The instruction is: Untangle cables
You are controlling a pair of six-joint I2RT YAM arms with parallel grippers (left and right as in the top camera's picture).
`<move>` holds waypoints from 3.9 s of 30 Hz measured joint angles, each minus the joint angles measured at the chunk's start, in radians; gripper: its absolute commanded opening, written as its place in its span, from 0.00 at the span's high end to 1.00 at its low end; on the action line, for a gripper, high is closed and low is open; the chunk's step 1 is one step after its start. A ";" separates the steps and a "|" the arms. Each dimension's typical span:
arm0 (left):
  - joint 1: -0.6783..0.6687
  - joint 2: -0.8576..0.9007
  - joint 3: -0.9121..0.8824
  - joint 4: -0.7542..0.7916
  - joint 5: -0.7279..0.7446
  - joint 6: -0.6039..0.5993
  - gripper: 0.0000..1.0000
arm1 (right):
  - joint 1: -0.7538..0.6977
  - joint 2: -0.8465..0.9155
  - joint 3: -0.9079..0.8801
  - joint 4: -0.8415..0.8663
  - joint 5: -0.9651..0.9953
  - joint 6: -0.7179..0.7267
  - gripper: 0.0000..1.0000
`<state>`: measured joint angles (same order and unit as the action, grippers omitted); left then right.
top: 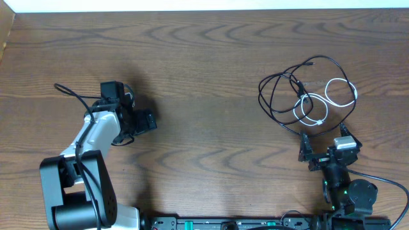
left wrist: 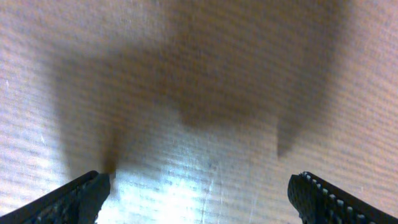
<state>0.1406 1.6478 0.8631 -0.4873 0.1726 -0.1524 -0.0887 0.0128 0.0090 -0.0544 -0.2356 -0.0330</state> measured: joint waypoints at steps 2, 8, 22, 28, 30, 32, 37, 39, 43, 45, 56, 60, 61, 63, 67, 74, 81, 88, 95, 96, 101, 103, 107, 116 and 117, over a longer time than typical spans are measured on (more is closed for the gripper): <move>0.000 0.000 -0.025 0.055 -0.007 0.000 0.03 | 0.000 0.000 0.000 0.000 0.000 0.000 0.01; 0.000 -0.030 -0.148 0.403 -0.001 0.018 0.03 | 0.000 0.000 0.000 0.000 0.000 0.000 0.01; 0.002 -0.191 -0.531 0.912 0.077 0.080 0.03 | 0.000 0.000 0.000 0.000 0.000 0.000 0.01; 0.002 -0.277 -0.649 0.986 0.085 0.083 0.03 | 0.000 0.000 0.000 0.000 0.000 0.000 0.01; 0.002 -0.304 -0.681 1.001 0.086 0.083 0.03 | 0.000 0.000 0.000 0.000 0.000 0.000 0.01; 0.002 -0.333 -0.707 1.008 0.088 0.082 0.03 | 0.000 0.000 0.000 0.000 0.000 0.000 0.01; 0.002 -0.398 -0.759 1.009 0.090 0.075 0.03 | 0.000 0.000 0.000 0.000 0.000 0.000 0.01; 0.002 -0.424 -0.777 1.009 0.092 0.068 0.03 | 0.000 0.000 0.000 0.000 0.000 0.000 0.01; 0.002 -0.486 -0.814 0.992 0.092 0.040 0.03 | 0.000 0.000 0.000 0.000 0.000 0.000 0.01; 0.002 -0.515 -0.822 0.977 0.092 0.027 0.03 | 0.000 0.000 0.000 0.000 0.000 0.000 0.01; 0.002 -0.783 -0.834 0.673 0.091 -0.006 0.03 | 0.000 0.000 0.000 0.000 0.000 0.000 0.01; 0.002 -0.933 -0.840 0.510 0.084 -0.008 0.03 | 0.000 0.000 0.000 0.000 0.000 0.000 0.01; 0.002 -0.961 -0.840 0.477 0.083 -0.009 0.03 | 0.000 0.000 0.000 0.000 0.000 0.000 0.01; 0.002 -1.009 -0.840 0.468 0.075 -0.010 0.03 | 0.000 -0.001 0.000 0.000 0.000 0.000 0.01; 0.002 -1.128 -0.840 0.468 0.064 -0.012 0.03 | 0.000 -0.001 0.000 0.000 0.000 0.000 0.01; 0.002 -1.336 -0.840 0.468 0.061 -0.013 0.03 | 0.000 -0.001 0.000 0.000 0.000 0.000 0.01; 0.002 -1.498 -0.840 0.468 0.061 -0.013 0.03 | 0.000 -0.001 0.000 0.000 0.000 0.000 0.01; -0.003 -1.589 -0.840 0.468 0.061 -0.012 0.03 | 0.000 -0.001 0.000 0.000 0.000 0.000 0.01; -0.014 -1.636 -0.840 0.468 0.058 0.021 0.03 | 0.000 -0.001 0.000 0.000 0.000 0.000 0.01; -0.014 -1.637 -0.840 0.467 0.056 0.037 0.03 | 0.000 -0.001 0.000 0.000 0.000 0.000 0.01; -0.014 -1.637 -0.840 0.466 0.053 0.120 0.03 | 0.000 -0.001 0.000 0.000 0.000 0.000 0.01; -0.014 -1.637 -0.840 0.467 0.053 0.138 0.03 | 0.000 -0.001 0.000 0.000 0.000 0.000 0.01; -0.015 -1.637 -0.840 0.467 0.053 0.158 0.03 | 0.000 -0.001 0.000 0.000 0.000 0.000 0.01; -0.021 -1.637 -0.840 0.467 0.052 0.173 0.03 | 0.000 -0.001 0.000 0.000 0.000 0.000 0.01; -0.021 -1.637 -0.840 0.467 0.052 0.175 0.03 | 0.000 -0.001 0.000 0.000 0.000 0.000 0.01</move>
<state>0.1196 0.0109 0.0231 -0.0200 0.2249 0.0231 -0.0887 0.0120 0.0090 -0.0544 -0.2356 -0.0330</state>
